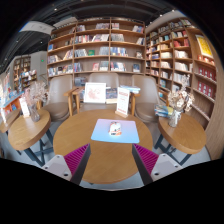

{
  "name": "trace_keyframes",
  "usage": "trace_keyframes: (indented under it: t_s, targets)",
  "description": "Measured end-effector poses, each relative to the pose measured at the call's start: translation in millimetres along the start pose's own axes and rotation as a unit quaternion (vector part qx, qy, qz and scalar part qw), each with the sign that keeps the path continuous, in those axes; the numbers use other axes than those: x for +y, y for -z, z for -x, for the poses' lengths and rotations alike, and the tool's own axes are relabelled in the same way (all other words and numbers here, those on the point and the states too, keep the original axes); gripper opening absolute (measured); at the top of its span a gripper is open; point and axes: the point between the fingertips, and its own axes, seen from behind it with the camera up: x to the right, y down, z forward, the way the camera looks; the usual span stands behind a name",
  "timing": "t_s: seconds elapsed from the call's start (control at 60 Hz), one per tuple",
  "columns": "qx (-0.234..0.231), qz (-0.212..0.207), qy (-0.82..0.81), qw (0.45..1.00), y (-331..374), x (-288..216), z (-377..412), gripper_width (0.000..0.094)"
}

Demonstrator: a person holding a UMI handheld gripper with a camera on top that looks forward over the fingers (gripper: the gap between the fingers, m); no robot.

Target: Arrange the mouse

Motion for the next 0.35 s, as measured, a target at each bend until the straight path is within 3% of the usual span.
trace_keyframes:
  t_s: [0.35]
  targets:
    - [-0.025, -0.021, 0.011, 0.999, 39.1, 15.3, 17.3, 0.0860]
